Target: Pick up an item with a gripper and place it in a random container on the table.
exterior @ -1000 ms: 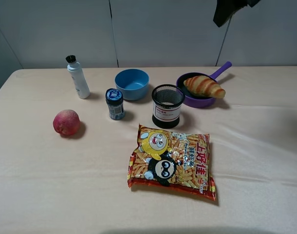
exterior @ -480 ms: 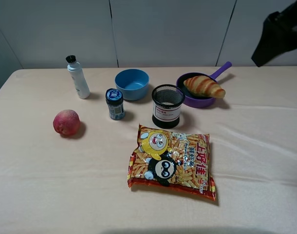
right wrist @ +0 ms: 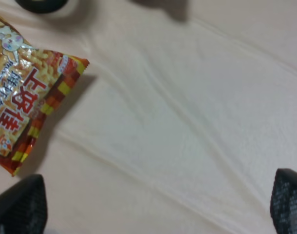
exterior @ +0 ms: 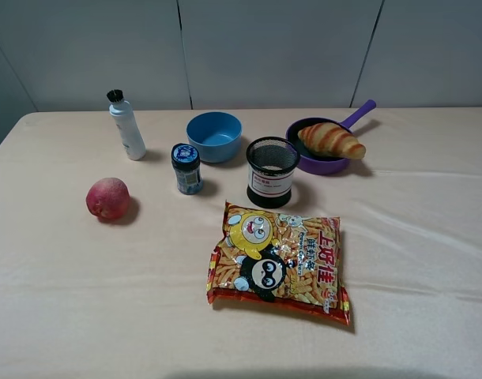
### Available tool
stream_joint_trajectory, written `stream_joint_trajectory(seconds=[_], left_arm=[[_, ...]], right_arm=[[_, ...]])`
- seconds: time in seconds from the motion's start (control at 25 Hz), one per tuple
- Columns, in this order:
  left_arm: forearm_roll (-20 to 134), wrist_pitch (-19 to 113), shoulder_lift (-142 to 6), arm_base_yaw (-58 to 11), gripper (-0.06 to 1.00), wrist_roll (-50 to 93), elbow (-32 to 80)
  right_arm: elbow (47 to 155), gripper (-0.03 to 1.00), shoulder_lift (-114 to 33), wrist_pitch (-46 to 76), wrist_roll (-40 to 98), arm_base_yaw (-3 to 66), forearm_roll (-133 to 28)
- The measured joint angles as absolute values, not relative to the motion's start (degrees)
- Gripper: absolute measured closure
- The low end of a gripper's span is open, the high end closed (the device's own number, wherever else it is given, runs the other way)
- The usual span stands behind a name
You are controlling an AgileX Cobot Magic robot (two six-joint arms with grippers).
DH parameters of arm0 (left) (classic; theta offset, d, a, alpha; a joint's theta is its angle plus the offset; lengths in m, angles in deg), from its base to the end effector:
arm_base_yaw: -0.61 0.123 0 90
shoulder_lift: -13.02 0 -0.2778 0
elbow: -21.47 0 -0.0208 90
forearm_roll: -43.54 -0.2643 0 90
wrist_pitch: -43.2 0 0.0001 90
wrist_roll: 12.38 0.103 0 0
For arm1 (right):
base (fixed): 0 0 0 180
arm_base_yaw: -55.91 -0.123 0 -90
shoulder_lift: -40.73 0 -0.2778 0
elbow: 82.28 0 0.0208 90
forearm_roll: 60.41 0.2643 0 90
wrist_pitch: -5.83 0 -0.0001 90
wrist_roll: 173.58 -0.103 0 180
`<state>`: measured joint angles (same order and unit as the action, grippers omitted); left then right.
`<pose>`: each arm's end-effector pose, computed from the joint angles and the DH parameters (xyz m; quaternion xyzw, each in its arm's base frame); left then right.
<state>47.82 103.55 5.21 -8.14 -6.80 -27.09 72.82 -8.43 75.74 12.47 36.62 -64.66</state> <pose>0.0238 -0.0104 0.2783 0.1074 0.8440 -0.0518 0.5230 0.1224 0.0352 0.3427 -0.2097 0.9269 -0.0012 0.3113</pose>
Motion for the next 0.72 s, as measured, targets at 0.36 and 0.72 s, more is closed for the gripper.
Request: stream_joint_trajectory(seconds=[0.36, 0.72], left_arm=[[47.8, 103.6, 5.2, -8.1, -0.04, -6.8, -27.1], [47.8, 103.6, 5.2, -8.1, -0.04, -6.8, -27.1]], right_arm=[[62.7, 0.27, 10.8, 75.8, 11.3, 36.6, -63.1], [55.3, 0.27, 24.8, 68.8, 11.3, 36.6, -60.4]])
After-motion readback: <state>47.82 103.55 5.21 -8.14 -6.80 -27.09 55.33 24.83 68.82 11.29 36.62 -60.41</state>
